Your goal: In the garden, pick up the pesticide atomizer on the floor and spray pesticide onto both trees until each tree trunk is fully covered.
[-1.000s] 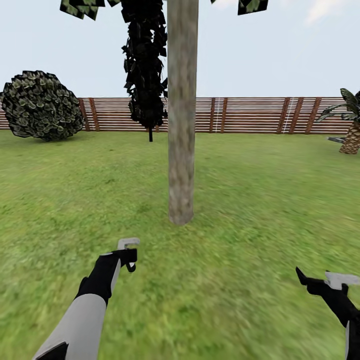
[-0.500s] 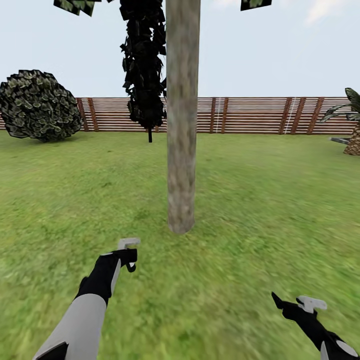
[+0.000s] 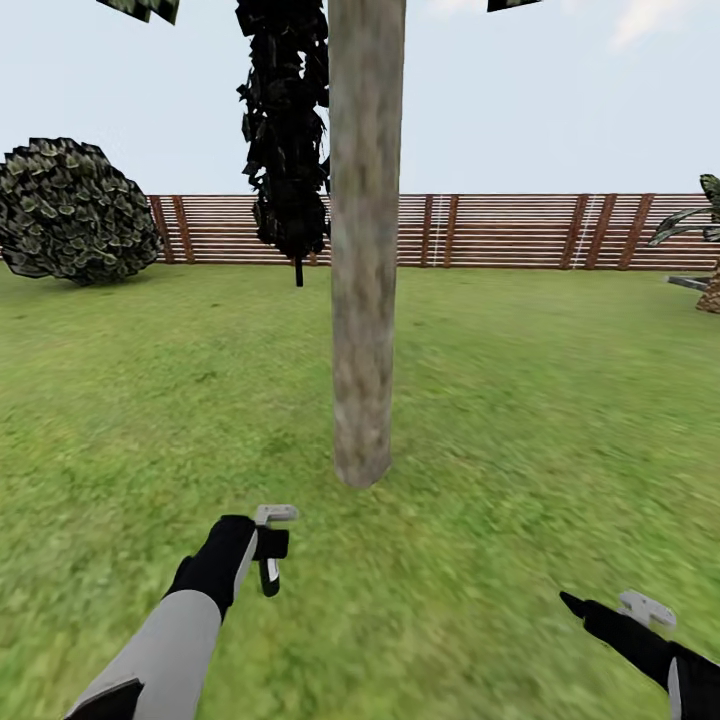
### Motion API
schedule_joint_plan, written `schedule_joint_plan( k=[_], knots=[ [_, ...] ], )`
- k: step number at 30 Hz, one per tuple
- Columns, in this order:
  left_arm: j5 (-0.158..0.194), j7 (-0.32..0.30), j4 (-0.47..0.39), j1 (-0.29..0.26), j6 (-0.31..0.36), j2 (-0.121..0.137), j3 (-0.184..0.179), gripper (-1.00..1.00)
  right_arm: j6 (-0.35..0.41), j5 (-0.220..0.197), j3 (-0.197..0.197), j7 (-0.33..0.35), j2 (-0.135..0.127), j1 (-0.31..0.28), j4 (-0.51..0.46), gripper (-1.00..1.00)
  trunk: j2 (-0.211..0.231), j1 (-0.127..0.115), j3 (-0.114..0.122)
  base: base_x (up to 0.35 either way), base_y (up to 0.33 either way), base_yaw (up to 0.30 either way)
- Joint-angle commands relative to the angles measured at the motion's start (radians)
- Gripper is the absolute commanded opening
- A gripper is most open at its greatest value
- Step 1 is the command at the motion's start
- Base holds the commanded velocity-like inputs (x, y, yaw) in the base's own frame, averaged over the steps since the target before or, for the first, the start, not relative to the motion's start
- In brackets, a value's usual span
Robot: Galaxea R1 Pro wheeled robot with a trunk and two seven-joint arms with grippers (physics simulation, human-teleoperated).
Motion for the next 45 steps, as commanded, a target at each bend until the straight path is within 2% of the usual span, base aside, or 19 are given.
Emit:
schedule_joint_plan(
  k=[1, 4, 6, 9, 16, 19, 22, 25, 34, 37, 40, 45],
  knots=[
    [0.0, 0.0, -0.001, 0.0, 0.011, 0.0, -0.017, -1.0, 0.003, 0.0, 0.0, 0.002, 0.0, 0.0, -0.022, 1.0, 0.0, 0.0, 0.0, 0.32, 0.0, 0.0],
    [0.0, 0.0, -0.002, 0.0, 0.045, 0.0, -0.045, -1.0, 0.007, 0.0, -0.002, 0.003, 0.0, 0.0, -0.113, 1.0, 0.0, 0.0, 0.0, 0.229, 0.0, 0.0],
    [0.001, 0.0, -0.004, -0.001, 0.082, -0.001, -0.051, -1.0, 0.007, 0.0, -0.005, 0.003, 0.0, 0.0, -0.142, 1.0, 0.0, 0.0, 0.0, 0.086, 0.0, 0.0],
    [0.001, 0.0, -0.006, -0.005, 0.12, -0.001, -0.053, -1.0, 0.009, -0.001, -0.008, 0.004, -0.002, 0.0, -0.154, 1.0, 0.0, 0.0, 0.0, 0.032, 0.0, 0.0],
    [0.002, -0.001, -0.006, -0.054, 0.218, -0.001, -0.054, -1.0, 0.035, 0.0, -0.011, -0.002, -0.004, 0.0, -0.159, 1.0, 0.0, 0.0, 0.0, 0.014, 0.0, 0.0],
    [0.002, -0.001, -0.006, -0.072, 0.236, -0.002, -0.054, -1.0, 0.07, 0.0, -0.011, -0.005, -0.019, 0.0, -0.159, 1.0, 0.0, 0.0, 0.0, 0.122, 0.0, 0.0],
    [0.003, -0.001, -0.005, -0.085, 0.245, -0.003, -0.055, -1.0, 0.136, -0.001, -0.008, -0.004, -0.073, 0.0, -0.159, 1.0, 0.0, 0.0, 0.0, 0.252, 0.0, 0.0],
    [0.002, -0.001, -0.003, -0.087, 0.246, -0.002, -0.055, -1.0, 0.15, -0.001, -0.004, 0.001, -0.084, 0.0, -0.16, 1.0, 0.0, 0.0, 0.0, 0.285, 0.0, 0.0],
    [0.003, -0.001, 0.004, -0.088, 0.247, -0.004, -0.06, -1.0, 0.156, -0.001, -0.002, 0.005, -0.089, 0.0, -0.162, 1.0, 0.0, 0.0, 0.0, 0.078, 0.0, 0.0],
    [0.003, -0.001, 0.005, -0.088, 0.267, -0.004, -0.077, -1.0, 0.156, -0.001, -0.002, 0.005, -0.089, 0.0, -0.163, 1.0, 0.0, 0.0, 0.0, 0.195, 0.0, 0.0],
    [0.003, -0.002, 0.006, -0.088, 0.314, -0.003, -0.105, -1.0, 0.156, -0.001, -0.002, 0.005, -0.089, 0.0, -0.215, 1.0, 0.0, 0.0, 0.0, 0.294, 0.0, -0.032],
    [0.003, -0.002, 0.006, -0.088, 0.327, -0.003, -0.115, -1.0, 0.156, -0.001, -0.003, 0.004, -0.087, 0.0, -0.285, 1.0, 0.0, 0.0, 0.0, 0.272, 0.0, -0.208]
  ],
)
